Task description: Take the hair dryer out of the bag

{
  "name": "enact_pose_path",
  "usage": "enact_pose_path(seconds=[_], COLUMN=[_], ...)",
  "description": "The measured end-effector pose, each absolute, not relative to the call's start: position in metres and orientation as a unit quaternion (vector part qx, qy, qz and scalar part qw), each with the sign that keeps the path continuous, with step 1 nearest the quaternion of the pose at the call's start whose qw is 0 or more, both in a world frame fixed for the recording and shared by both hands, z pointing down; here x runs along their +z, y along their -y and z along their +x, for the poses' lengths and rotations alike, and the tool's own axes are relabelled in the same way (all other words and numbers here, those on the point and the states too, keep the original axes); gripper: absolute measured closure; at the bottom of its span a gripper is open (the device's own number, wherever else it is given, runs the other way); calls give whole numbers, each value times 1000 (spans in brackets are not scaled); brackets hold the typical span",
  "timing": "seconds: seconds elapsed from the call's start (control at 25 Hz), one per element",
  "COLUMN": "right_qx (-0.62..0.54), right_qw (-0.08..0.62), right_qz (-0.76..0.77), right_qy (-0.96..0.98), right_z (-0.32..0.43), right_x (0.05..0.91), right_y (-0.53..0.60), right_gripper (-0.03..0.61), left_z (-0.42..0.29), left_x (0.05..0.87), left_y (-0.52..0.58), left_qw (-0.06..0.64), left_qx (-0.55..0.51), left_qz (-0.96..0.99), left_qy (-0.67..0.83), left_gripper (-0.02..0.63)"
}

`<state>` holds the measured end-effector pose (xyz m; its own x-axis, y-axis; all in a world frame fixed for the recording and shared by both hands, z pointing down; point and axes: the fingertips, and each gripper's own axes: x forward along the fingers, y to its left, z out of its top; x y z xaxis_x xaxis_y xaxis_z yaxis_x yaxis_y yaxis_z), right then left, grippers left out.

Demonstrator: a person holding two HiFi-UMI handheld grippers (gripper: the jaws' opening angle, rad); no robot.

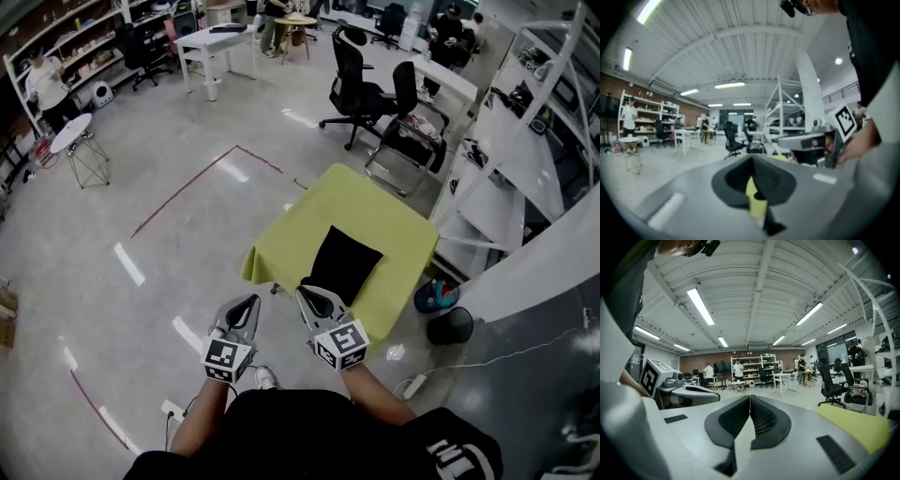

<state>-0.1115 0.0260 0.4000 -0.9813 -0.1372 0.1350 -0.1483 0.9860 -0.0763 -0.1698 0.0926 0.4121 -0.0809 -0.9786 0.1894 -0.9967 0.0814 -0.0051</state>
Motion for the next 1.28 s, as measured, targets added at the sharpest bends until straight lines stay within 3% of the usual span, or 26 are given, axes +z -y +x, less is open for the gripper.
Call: enact_pose_path(seconds=[0.44, 0.76, 1.28], right_qx=[48, 58, 81], right_qw=[79, 109, 95], right_qz=[130, 179, 208], right_qy=[987, 976, 970], right_z=[-135, -96, -54], right_x=[408, 429, 444], right_y=[-19, 29, 128], right_gripper=[571, 571, 571], left_z=[-192, -171, -124], left_x=[415, 427, 438], left_y=[-69, -12, 103], left_qw=[63, 68, 77], left_qx=[69, 81, 118], left_qz=[733, 766, 799], left_qy=[674, 634, 585], left_gripper=[606, 607, 606])
